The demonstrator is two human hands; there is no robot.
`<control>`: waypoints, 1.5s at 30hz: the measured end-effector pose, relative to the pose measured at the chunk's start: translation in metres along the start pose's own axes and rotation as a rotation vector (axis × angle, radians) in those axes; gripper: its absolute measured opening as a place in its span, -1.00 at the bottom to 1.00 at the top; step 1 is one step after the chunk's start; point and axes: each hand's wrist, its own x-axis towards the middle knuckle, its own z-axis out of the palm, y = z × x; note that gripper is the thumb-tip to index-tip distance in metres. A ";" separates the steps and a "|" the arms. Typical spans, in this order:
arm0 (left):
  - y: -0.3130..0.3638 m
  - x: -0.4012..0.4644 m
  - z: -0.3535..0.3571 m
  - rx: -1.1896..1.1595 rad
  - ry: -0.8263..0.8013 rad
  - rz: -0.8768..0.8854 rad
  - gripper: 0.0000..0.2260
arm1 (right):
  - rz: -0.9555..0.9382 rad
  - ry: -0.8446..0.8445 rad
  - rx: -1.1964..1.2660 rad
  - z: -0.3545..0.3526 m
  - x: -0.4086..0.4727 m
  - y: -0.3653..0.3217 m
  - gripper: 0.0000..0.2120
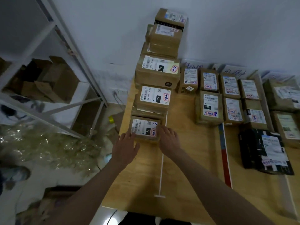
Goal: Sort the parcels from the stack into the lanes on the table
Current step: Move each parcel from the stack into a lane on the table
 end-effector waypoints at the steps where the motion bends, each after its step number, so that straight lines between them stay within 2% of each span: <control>1: -0.003 -0.002 0.006 -0.001 0.000 0.003 -0.50 | -0.008 -0.031 -0.019 0.003 0.004 -0.003 -0.38; 4: -0.013 -0.007 0.015 0.001 0.017 0.019 -0.47 | -0.010 -0.048 -0.054 0.009 0.006 -0.009 -0.38; 9: -0.033 -0.005 0.016 -0.033 -0.014 0.015 -0.39 | -0.036 0.013 -0.029 0.026 -0.004 -0.024 -0.61; 15: -0.040 0.008 0.007 -0.141 0.024 0.054 -0.56 | 0.055 0.032 0.091 0.045 -0.023 -0.052 -0.77; 17: -0.042 0.016 0.003 -0.120 -0.006 0.113 -0.58 | 0.096 0.002 0.138 0.047 -0.024 -0.054 -0.72; 20: -0.044 0.029 0.001 -0.060 -0.076 0.196 -0.53 | 0.268 -0.086 0.442 0.048 -0.024 -0.057 -0.63; 24: -0.043 0.033 -0.002 -0.032 -0.094 0.198 -0.44 | 0.394 -0.132 0.683 0.060 -0.017 -0.059 -0.49; 27: -0.042 0.027 -0.002 -0.102 -0.079 0.145 -0.40 | 0.421 -0.170 0.778 0.058 -0.016 -0.061 -0.61; 29: -0.043 0.019 -0.002 -0.125 -0.060 0.115 -0.42 | 0.441 -0.197 0.810 0.054 -0.015 -0.060 -0.67; 34: -0.057 0.008 -0.011 -0.109 -0.010 0.029 -0.51 | 0.457 -0.186 0.856 0.043 -0.017 -0.061 -0.66; 40: -0.065 0.002 -0.051 -0.033 0.098 0.027 -0.61 | 0.343 -0.154 0.829 0.008 -0.031 -0.063 -0.63; 45: -0.048 -0.005 -0.071 0.029 0.140 0.044 -0.60 | 0.294 -0.113 0.818 -0.020 -0.049 -0.053 -0.62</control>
